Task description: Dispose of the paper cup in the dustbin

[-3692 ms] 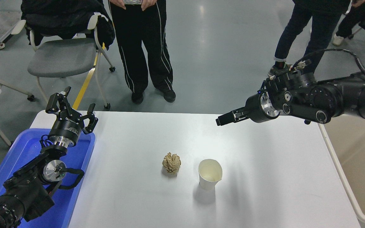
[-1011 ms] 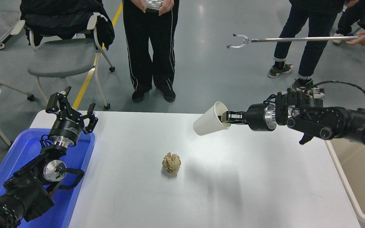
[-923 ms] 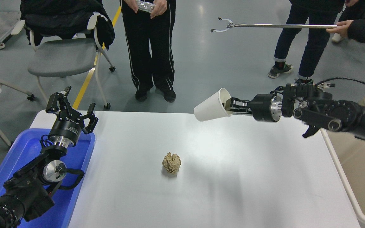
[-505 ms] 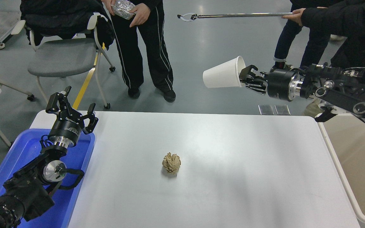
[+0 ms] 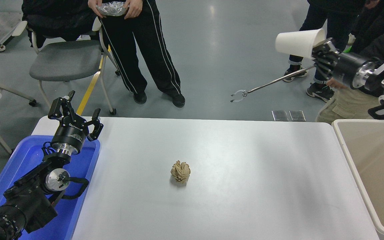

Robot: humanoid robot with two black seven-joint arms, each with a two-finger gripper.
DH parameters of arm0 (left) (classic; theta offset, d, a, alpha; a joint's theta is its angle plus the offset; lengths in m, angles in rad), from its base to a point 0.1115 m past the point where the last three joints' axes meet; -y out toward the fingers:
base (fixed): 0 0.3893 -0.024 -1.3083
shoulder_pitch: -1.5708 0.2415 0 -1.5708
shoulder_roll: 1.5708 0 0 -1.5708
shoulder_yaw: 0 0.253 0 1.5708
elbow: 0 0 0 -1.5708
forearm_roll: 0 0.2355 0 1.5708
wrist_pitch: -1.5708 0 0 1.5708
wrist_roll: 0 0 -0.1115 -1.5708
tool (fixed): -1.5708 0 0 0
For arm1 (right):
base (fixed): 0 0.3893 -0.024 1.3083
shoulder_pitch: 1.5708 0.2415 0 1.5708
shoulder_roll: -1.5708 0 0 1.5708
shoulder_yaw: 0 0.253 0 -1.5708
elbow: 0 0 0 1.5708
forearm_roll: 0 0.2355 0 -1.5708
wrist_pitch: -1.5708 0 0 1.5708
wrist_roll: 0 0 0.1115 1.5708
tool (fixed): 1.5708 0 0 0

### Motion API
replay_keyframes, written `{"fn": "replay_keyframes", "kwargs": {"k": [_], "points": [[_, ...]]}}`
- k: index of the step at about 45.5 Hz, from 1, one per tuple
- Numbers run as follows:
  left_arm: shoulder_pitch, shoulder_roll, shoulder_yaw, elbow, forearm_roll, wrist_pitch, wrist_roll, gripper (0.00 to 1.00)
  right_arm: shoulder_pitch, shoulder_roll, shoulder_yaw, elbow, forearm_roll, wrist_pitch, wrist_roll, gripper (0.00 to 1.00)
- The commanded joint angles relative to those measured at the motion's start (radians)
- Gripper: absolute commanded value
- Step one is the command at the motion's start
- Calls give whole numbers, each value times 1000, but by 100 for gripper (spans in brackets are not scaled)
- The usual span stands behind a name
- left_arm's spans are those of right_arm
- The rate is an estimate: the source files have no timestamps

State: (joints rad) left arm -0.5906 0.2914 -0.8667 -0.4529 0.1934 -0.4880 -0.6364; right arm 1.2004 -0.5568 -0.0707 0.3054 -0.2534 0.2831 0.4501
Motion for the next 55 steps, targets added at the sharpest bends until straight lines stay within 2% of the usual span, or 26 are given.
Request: {"fn": "replay_keyframes", "kwargs": {"k": [1,6,11,21,33,44,55], "points": [[0,0,0,0,0,0,0,100,-104,-8,0,-276,71,-1,-5,0],[0,0,0,0,0,0,1,100,-162,-8,0,-371,69,-5,-13,0],[0,0,0,0,0,0,1,100,-216,-6,0,-416,69,-48,-65,0],[0,0,0,0,0,0,0,100,-294,-2,0,-417,69,-131,-307,0],[0,0,0,0,0,0,0,100,-341,15,2,-417,68,-254,-476,0],[0,0,0,0,0,0,1,100,-404,55,-1,-416,53,-256,-511,0],[0,0,0,0,0,0,0,100,-495,193,-3,-414,57,-259,-515,0]]}}
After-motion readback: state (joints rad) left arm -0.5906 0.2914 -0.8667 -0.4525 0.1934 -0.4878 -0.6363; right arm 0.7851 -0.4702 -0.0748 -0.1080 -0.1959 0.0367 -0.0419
